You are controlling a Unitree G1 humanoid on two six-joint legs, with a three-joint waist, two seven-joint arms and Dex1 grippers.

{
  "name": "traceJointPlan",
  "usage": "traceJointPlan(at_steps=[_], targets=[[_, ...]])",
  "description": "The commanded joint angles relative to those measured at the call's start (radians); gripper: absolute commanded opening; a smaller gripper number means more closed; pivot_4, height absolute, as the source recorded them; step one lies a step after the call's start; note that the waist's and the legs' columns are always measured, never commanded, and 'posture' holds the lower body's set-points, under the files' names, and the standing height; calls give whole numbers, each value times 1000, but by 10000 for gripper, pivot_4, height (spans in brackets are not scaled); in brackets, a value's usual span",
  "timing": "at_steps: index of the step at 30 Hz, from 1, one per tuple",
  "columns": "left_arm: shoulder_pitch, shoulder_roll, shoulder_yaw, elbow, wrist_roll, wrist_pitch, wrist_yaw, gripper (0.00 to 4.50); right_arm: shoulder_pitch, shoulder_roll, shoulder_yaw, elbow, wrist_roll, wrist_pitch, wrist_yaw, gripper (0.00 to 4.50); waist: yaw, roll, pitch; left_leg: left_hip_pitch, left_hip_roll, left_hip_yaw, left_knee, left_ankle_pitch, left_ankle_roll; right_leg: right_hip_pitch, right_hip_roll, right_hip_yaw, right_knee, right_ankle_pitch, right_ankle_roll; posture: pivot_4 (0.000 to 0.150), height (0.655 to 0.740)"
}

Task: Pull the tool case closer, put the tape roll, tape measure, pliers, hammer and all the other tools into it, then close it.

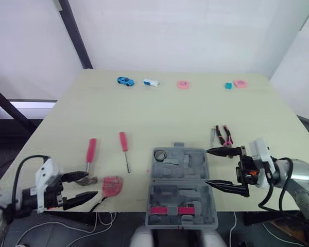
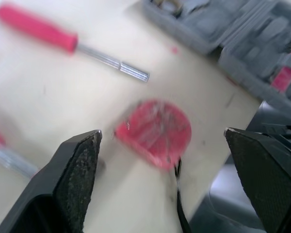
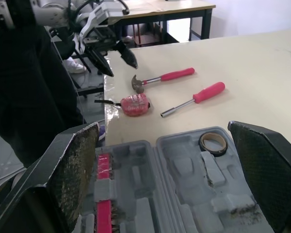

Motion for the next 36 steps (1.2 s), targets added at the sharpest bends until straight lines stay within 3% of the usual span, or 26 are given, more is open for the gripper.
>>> traceJointPlan(at_steps=[1,5,15,31,36], targets=[[-146,45,-116,137,59,-127,-165,43808,-3,-10,-27,-35,7,-14,-6,45000,7,0,0,-1,0,-1,0,0,0,0,1,-1,1,0,0,1500,7400],[-346,14,-255,299,156,-266,-226,43808,21,-23,-44,-59,9,-12,-10,45000,11,0,0,-1,0,0,0,0,0,0,1,0,1,0,0,1500,7400],[-486,20,-481,443,202,-431,-254,43808,57,-35,-59,-100,19,-5,-35,45000,11,0,0,-1,1,0,2,0,0,0,3,1,1,0,0,1500,7400],[-582,7,-545,523,280,-485,-254,43808,70,-47,-68,-114,28,-3,-46,45000,11,0,0,-1,1,-1,5,0,0,1,3,1,3,0,1,1500,7400],[-580,-17,-559,608,343,-584,-224,43808,66,-50,-69,-110,27,-4,-43,45000,10,0,0,-2,1,-1,5,0,0,1,3,1,3,0,1,1500,7400]])
